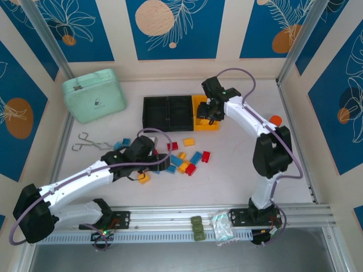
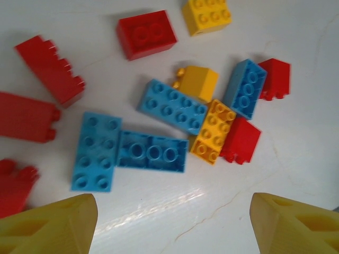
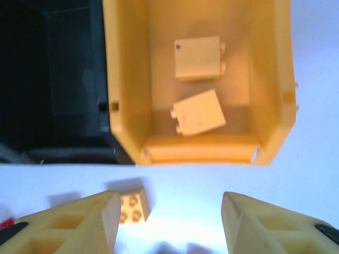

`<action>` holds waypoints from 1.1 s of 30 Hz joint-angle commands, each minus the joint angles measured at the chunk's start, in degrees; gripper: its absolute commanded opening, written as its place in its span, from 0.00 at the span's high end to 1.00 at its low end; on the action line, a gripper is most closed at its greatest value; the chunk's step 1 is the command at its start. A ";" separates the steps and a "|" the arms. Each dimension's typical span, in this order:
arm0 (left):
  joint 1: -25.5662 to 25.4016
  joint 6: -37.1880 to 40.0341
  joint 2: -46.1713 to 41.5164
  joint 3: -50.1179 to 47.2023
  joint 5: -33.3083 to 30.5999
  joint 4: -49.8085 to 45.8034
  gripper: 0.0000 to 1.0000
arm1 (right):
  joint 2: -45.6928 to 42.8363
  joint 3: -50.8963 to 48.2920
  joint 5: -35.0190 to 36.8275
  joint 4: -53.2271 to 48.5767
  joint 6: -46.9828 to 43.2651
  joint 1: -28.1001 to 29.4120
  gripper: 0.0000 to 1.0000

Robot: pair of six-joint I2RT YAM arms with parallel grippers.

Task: Sort the legos into containers by color
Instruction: Pick up the lego from the middle-left of the table.

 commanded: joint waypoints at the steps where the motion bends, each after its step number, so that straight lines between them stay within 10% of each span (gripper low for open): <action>1: -0.16 -2.00 -2.74 -1.22 -5.82 -9.21 0.25 | -6.84 -6.47 -3.28 2.85 0.16 1.53 0.45; 16: 9.00 -1.79 0.45 -5.05 -10.29 -9.10 0.16 | -27.68 -33.14 -5.93 6.82 7.22 8.49 0.43; 33: 11.89 -7.47 12.58 -9.32 -5.38 4.45 0.27 | -28.70 -35.78 -5.22 8.04 8.91 8.43 0.43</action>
